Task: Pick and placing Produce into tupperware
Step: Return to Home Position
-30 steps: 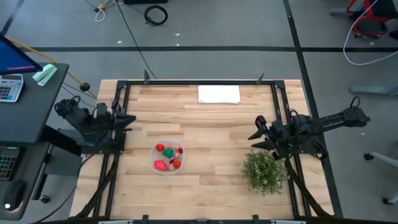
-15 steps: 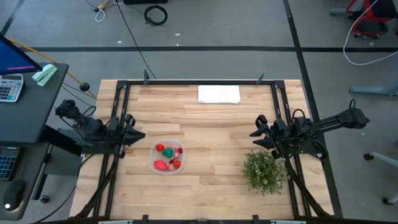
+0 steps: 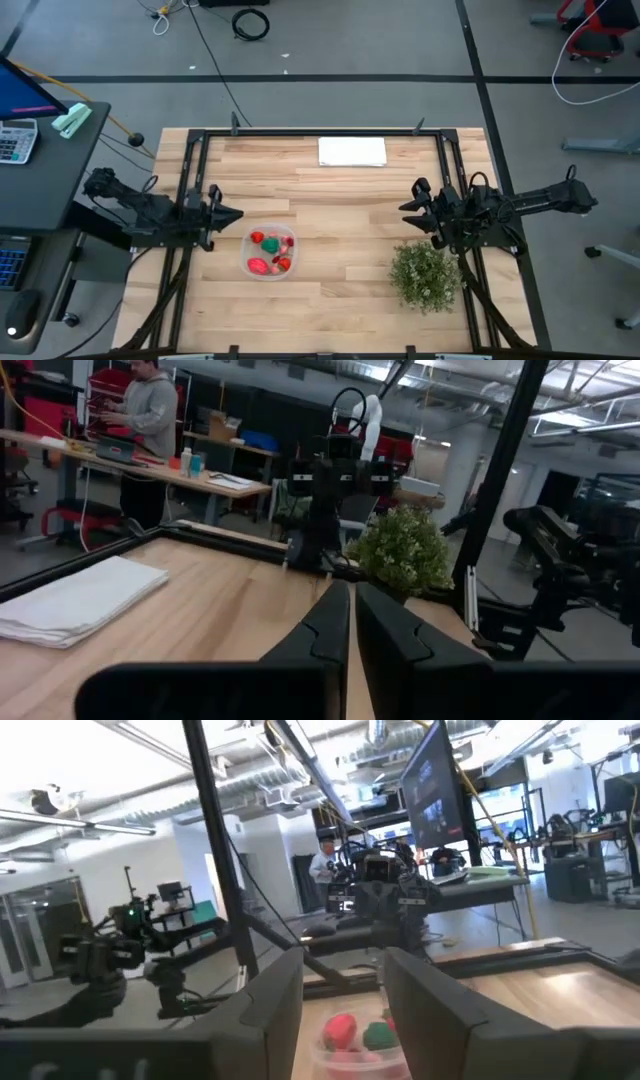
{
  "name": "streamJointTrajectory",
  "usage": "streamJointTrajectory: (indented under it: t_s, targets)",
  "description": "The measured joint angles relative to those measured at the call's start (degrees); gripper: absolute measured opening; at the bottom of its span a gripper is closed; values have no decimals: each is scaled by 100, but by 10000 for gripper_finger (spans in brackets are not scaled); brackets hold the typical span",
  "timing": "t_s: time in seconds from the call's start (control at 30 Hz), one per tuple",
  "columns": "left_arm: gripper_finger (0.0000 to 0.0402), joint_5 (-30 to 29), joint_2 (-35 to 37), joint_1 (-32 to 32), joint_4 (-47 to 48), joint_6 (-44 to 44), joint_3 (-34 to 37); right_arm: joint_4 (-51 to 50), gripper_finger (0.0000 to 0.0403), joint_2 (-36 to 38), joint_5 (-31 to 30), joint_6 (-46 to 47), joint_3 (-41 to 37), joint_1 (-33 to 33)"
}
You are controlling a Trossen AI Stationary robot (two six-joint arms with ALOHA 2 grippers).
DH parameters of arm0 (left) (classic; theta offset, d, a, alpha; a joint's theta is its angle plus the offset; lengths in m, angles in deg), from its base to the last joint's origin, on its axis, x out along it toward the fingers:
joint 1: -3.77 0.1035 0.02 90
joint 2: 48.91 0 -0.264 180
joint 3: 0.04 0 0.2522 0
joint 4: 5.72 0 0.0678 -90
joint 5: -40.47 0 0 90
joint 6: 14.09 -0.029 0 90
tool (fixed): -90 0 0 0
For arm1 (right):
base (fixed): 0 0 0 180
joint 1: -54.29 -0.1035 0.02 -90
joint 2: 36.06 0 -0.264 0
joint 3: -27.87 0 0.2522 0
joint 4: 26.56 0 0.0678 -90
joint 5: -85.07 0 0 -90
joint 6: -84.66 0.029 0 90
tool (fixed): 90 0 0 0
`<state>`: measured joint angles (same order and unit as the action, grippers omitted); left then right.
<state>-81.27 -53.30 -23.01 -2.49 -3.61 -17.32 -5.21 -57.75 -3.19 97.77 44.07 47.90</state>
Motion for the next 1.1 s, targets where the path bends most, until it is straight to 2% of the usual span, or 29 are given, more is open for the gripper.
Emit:
streamJointTrajectory:
  t_s: [0.2, 0.57, 0.77, 0.87, 1.1]
  targets:
    - [23, -2, 2, 0, -43, -42, 19, 2, 151, 0, 2, 58, 2, -4]
    - [35, -4, -11, -7, 460, -51, 19, 7, 151, 0, 0, 76, 4, -4]
    - [27, 3, -11, -7, 1369, -34, 17, 7, 151, 0, 0, 74, 7, -4]
    - [24, 16, -7, -7, 1481, 72, 3, 7, 151, -2, 0, 71, 7, -4]
    - [30, 199, -11, -7, 1412, -481, 10, 7, 151, -2, 0, 69, 9, -4]
